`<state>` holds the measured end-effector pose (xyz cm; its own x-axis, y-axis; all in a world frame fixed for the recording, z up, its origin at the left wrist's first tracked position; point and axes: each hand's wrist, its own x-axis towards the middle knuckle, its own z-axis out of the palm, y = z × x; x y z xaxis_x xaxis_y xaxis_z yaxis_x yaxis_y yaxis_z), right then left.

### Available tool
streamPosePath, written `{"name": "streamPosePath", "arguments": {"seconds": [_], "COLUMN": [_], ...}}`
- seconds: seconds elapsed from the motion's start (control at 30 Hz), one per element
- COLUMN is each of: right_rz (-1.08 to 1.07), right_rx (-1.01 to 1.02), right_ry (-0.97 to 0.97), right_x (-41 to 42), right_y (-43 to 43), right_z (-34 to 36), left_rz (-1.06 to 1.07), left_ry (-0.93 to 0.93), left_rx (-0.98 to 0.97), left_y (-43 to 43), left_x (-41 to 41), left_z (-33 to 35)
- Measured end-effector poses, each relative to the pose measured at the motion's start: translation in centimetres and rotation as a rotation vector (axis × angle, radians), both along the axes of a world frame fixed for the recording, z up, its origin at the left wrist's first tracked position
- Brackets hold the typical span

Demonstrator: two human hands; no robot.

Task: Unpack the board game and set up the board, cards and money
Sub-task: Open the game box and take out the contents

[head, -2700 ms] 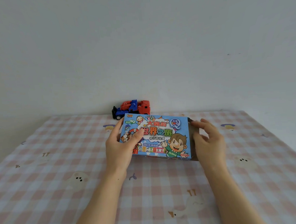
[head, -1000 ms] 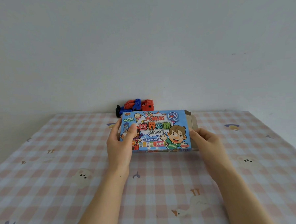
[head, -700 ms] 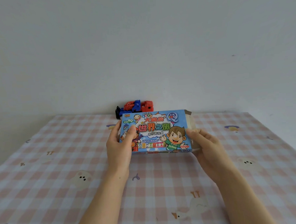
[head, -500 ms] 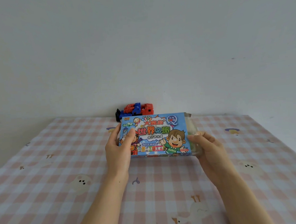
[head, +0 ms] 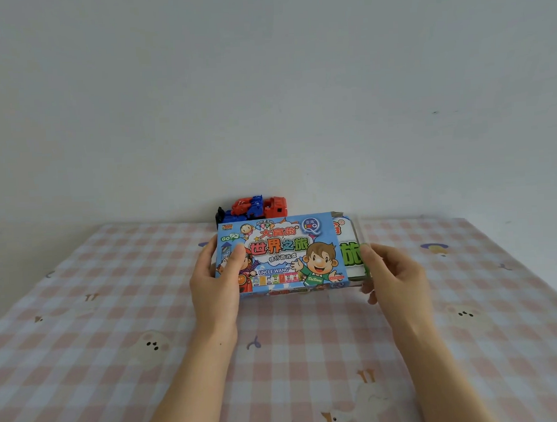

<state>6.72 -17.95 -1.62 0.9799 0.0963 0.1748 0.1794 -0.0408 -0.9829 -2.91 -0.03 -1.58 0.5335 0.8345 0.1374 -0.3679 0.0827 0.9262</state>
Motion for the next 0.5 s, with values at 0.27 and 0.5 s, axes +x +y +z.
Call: {"name": "streamPosePath", "arguments": {"seconds": [0.27, 0.5], "right_rz": [0.041, -0.015], "right_rx": [-0.001, 0.000], "right_ry": [-0.005, -0.007], "right_x": [0.37, 0.70], "right_y": [0.04, 0.07], "right_z": [-0.42, -0.61], "left_rz": [-0.049, -0.022], "left_ry": [0.006, 0.006], "left_rx": [0.043, 0.036], "left_y": [-0.43, -0.39], "left_x": [-0.09, -0.15], "left_z": [0.31, 0.36]}}
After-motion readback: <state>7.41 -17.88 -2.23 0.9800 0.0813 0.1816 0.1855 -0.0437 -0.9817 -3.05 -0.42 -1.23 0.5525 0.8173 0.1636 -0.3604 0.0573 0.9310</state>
